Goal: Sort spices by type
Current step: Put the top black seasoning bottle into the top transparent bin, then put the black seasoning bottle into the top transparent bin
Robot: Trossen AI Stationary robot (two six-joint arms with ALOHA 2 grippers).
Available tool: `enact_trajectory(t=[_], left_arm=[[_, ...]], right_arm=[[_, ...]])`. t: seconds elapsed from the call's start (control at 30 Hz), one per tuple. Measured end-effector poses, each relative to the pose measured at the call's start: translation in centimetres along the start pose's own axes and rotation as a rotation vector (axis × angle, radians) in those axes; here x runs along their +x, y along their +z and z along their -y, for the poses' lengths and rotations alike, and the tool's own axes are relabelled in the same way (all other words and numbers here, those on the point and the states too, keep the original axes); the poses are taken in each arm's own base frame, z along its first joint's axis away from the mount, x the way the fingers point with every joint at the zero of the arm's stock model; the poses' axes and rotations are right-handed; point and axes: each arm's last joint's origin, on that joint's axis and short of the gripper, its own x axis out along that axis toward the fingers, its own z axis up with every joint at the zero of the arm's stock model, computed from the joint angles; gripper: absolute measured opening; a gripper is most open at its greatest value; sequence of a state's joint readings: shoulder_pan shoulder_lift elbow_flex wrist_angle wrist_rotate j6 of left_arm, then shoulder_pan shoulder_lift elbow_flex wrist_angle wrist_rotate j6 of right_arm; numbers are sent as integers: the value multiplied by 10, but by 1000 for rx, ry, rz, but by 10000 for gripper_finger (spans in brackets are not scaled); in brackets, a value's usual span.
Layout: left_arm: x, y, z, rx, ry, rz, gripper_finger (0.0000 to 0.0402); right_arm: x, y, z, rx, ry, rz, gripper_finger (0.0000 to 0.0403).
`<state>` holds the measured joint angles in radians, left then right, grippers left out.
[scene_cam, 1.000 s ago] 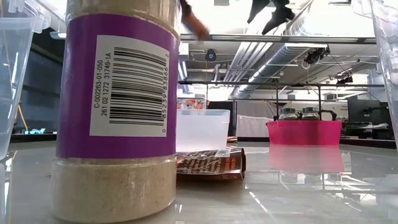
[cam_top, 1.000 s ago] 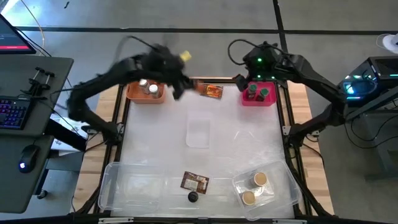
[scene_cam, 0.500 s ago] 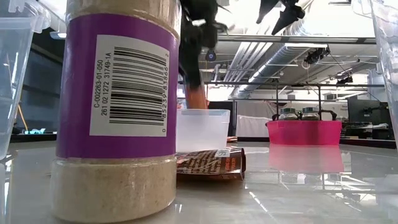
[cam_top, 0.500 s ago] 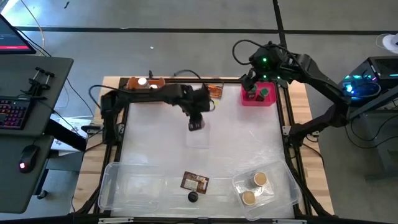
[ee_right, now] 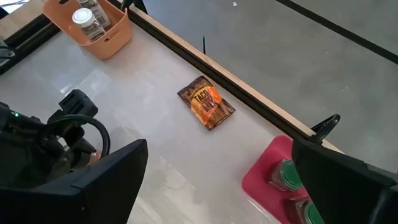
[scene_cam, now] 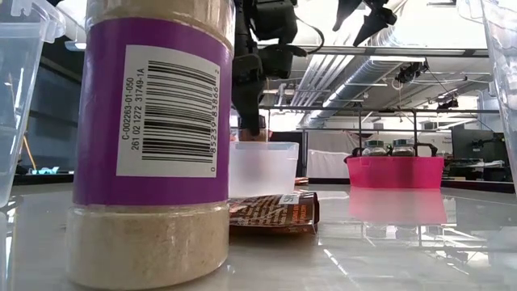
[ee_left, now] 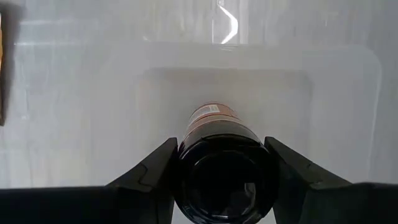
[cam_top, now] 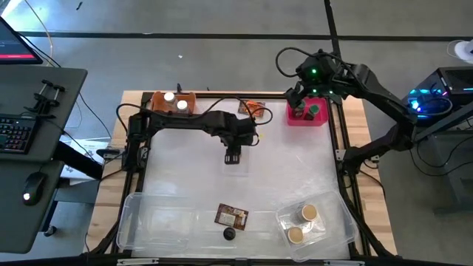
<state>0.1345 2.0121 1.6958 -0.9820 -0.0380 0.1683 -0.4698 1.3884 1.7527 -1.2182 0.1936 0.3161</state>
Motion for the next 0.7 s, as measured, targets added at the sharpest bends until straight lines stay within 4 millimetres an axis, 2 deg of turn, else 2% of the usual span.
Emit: enact_trajectory(t=[0.07, 0.2, 0.3, 0.53, 0.7], left_arm=[[0, 0, 0, 1, 0, 1, 178], [0, 0, 0, 0, -2, 1, 262], [0, 0, 0, -8, -3, 2, 303], [-5, 2, -2, -26, -3, 1, 317], [-31, 9, -12, -57, 5, 20, 318]], right_arm=[[0, 0, 0, -1, 0, 0, 394], [0, 0, 0, -1, 0, 0, 394], [0, 0, 0, -2, 0, 0, 394], [0, 0, 0, -3, 3, -1, 394], [0, 0, 0, -10, 4, -1, 394]])
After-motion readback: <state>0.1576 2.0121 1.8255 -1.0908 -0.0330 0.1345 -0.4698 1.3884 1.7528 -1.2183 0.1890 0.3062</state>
